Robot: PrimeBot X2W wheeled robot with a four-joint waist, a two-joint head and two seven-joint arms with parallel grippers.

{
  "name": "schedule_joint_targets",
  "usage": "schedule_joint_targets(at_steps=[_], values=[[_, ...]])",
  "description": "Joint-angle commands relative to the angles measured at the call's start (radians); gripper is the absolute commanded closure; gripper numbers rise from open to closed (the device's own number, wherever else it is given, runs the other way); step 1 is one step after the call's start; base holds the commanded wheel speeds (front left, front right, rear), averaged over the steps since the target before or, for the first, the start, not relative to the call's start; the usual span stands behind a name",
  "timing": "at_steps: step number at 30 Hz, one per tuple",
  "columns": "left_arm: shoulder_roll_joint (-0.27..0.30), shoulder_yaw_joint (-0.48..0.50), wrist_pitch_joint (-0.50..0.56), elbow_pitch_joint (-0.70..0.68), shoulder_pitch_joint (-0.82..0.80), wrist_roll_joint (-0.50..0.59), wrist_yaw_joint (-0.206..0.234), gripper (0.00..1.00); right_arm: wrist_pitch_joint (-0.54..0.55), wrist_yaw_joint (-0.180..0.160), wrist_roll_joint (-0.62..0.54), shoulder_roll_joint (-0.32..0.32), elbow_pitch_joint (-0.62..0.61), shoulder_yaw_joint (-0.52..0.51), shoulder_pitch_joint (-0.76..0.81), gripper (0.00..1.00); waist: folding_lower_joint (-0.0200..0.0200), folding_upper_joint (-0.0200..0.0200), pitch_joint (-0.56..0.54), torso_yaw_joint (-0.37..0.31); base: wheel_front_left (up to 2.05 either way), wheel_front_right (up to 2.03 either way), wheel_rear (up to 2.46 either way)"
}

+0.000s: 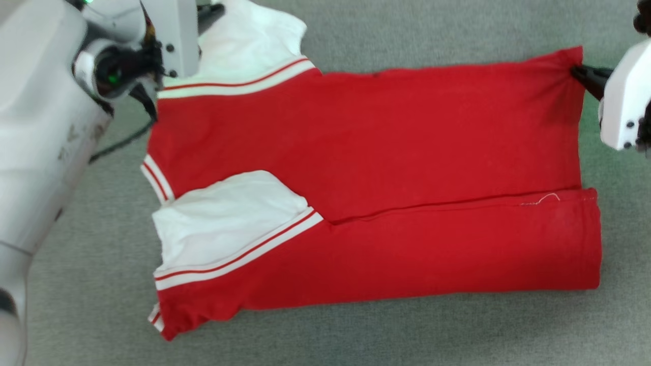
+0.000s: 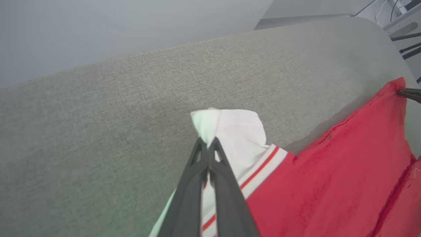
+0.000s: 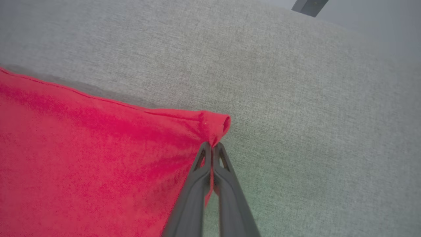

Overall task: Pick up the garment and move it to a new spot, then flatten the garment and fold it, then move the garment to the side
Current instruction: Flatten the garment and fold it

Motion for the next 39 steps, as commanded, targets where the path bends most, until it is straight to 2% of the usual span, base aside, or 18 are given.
schedule_joint_targets(at_steps=[1, 6, 12, 18, 21, 30, 36, 39], values=[[0.008, -0.001, -0.026, -0.029, 0.028, -0.021, -0.003, 1.0, -0.02, -0.001, 0.017, -0.017, -0.006, 0.006, 0.028, 1.0, 0.0, -0.0001, -0.057, 0.031, 0.0, 0.0, 0.0], [0.055, -0.03, -0.133, -0.167, 0.106, -0.068, -0.003, 1.0, -0.088, -0.001, 0.07, -0.073, -0.057, 0.014, 0.114, 1.0, 0.0, -0.0001, -0.142, 0.073, 0.0, 0.0, 0.0], [0.182, -0.063, -0.266, -0.386, 0.241, -0.104, -0.003, 1.0, -0.132, -0.001, 0.117, -0.157, -0.163, 0.016, 0.253, 1.0, 0.0, -0.0001, -0.209, 0.105, 0.0, 0.0, 0.0], [0.308, -0.064, -0.416, -0.576, 0.426, -0.139, -0.003, 1.0, -0.168, -0.001, 0.151, -0.228, -0.265, -0.04, 0.4, 1.0, 0.0, -0.0001, -0.241, 0.133, 0.0, 0.0, 0.0], [0.348, -0.06, -0.491, -0.653, 0.526, -0.16, 0.008, 1.0, -0.179, -0.001, 0.155, -0.256, -0.305, -0.078, 0.474, 1.0, 0.0, -0.0001, -0.248, 0.144, 0.0, 0.0, 0.0], [0.443, -0.068, -0.676, -0.844, 0.763, -0.177, 0.09, 1.0, -0.164, -0.001, 0.145, -0.287, -0.411, -0.228, 0.692, 1.0, 0.0, -0.0001, -0.235, 0.163, 0.0, 0.0, 0.0], [0.458, -0.088, -0.719, -0.886, 0.841, -0.183, 0.117, 1.0, -0.127, -0.001, 0.139, -0.248, -0.467, -0.312, 0.812, 1.0, 0.0, -0.0001, -0.221, 0.166, 0.0, 0.0, 0.0], [0.447, -0.102, -0.724, -0.884, 0.863, -0.179, 0.132, 1.0, -0.103, -0.001, 0.133, -0.22, -0.489, -0.336, 0.852, 1.0, 0.0, -0.0001, -0.214, 0.163, 0.0, 0.0, 0.0]])
